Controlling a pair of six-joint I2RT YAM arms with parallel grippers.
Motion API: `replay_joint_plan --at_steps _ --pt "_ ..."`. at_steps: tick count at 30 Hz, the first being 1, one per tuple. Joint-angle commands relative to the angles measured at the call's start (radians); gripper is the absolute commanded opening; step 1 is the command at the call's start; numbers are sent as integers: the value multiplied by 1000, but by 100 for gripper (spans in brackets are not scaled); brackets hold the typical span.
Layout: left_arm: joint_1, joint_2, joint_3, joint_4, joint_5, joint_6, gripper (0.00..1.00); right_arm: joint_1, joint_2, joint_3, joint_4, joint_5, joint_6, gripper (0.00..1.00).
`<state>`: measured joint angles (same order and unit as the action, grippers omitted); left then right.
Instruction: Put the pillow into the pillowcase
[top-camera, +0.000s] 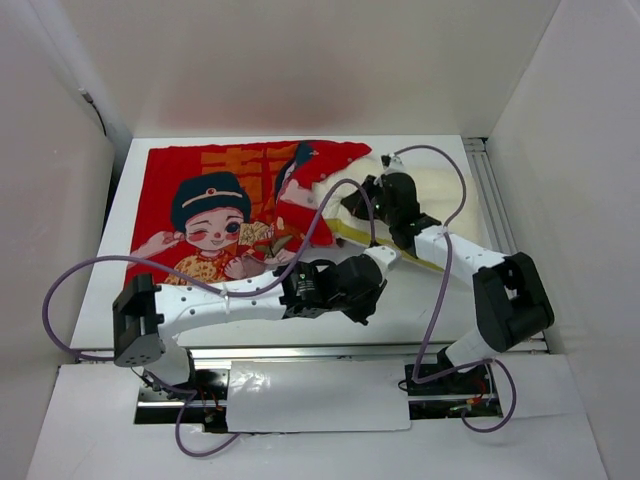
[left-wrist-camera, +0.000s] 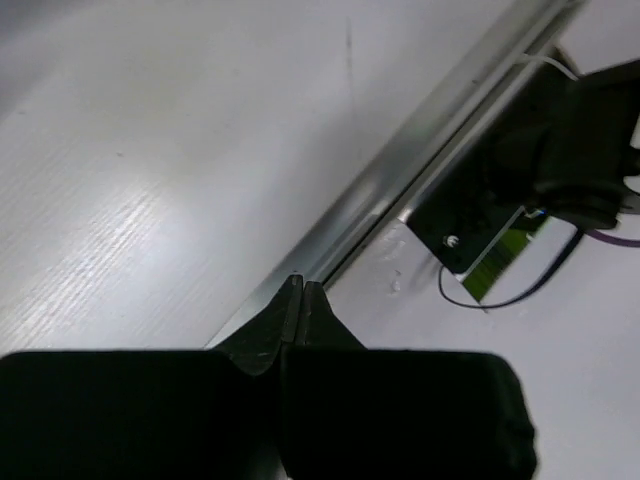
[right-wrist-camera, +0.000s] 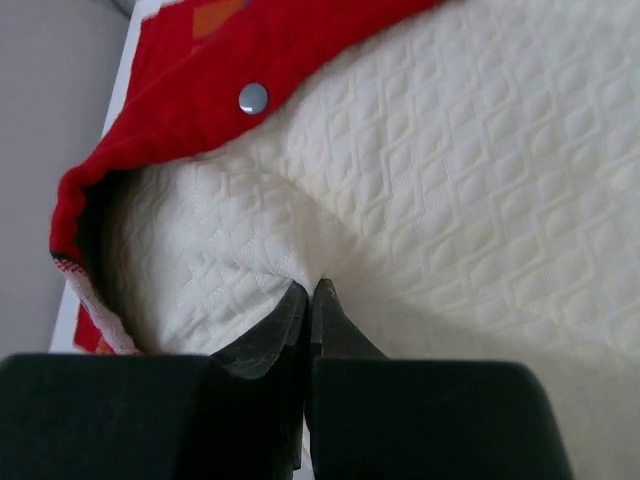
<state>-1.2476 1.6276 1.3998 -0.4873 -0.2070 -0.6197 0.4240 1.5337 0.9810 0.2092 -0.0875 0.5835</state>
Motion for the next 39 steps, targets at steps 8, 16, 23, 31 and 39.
replay_joint_plan --at_steps 8,16,23,31,39 --pt "34 -3 62 -107 -215 -119 51 1 -16 -194 223 -218 93 0" --pt "327 -14 -28 -185 -272 -226 56 1 -56 -219 180 -162 61 0" --pt "484 89 134 -174 -388 -92 56 10 -26 -188 150 -143 52 0" --pt "496 178 240 -171 -344 -8 57 29 2 -159 111 -109 19 0" --pt "516 238 295 -203 -382 6 45 29 11 -150 111 -109 19 0"
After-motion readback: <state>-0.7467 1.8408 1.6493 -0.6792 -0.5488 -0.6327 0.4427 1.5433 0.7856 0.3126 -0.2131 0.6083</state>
